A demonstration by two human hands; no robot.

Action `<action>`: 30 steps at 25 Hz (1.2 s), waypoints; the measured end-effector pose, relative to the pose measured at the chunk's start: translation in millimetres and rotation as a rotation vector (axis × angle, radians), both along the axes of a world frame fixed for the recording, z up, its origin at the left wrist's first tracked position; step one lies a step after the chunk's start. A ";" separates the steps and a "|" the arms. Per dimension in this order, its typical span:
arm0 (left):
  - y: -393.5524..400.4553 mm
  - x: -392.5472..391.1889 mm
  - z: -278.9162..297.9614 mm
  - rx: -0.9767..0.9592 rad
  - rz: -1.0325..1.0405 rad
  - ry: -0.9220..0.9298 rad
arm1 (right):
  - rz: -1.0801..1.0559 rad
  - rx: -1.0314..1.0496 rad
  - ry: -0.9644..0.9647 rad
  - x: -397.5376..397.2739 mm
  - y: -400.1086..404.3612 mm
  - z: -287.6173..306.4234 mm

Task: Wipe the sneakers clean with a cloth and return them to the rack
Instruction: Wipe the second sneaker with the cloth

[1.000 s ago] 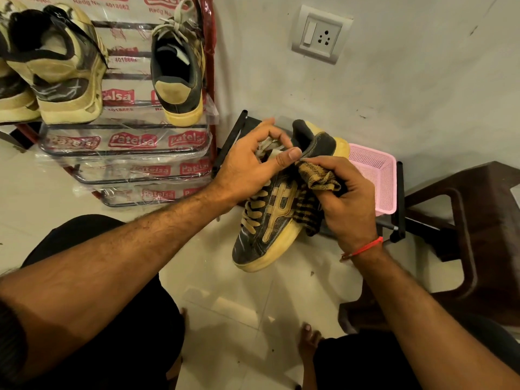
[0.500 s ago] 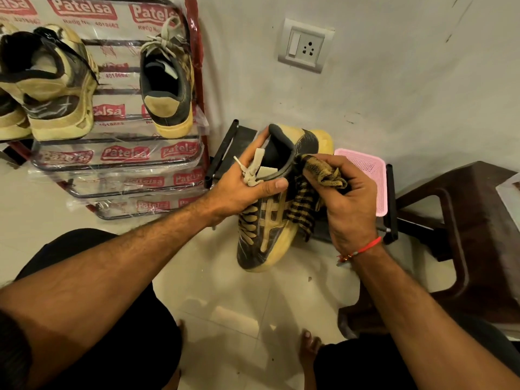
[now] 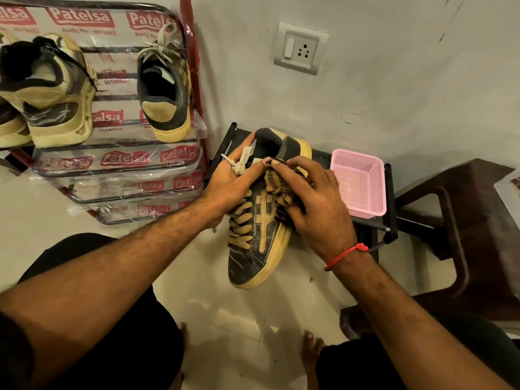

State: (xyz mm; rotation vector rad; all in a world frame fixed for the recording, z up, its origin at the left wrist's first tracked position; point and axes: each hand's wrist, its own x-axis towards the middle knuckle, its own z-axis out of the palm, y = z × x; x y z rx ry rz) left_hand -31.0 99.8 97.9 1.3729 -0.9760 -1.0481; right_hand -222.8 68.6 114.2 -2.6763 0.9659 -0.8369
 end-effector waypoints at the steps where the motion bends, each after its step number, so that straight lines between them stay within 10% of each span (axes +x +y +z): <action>1: -0.9 1.2 -0.7 0.000 0.011 -0.018 | 0.013 0.042 -0.006 0.7 -1.6 -0.9; 9: -4.5 17.0 6.2 0.057 -0.036 -0.081 | 0.440 -0.089 0.155 6.7 15.6 -6.4; 14: -6.2 15.3 8.1 0.039 -0.063 -0.129 | 0.121 -0.095 -0.084 -6.5 -17.2 10.5; 19: -3.0 21.9 9.8 0.035 -0.085 -0.194 | 0.486 -0.155 0.163 14.8 29.7 -10.9; 24: -4.5 19.4 8.9 0.057 -0.110 -0.274 | 0.113 -0.090 -0.092 -8.1 -23.6 18.4; 30: -4.3 21.5 9.5 0.063 -0.093 -0.400 | 0.369 -0.114 0.111 8.0 10.7 -9.1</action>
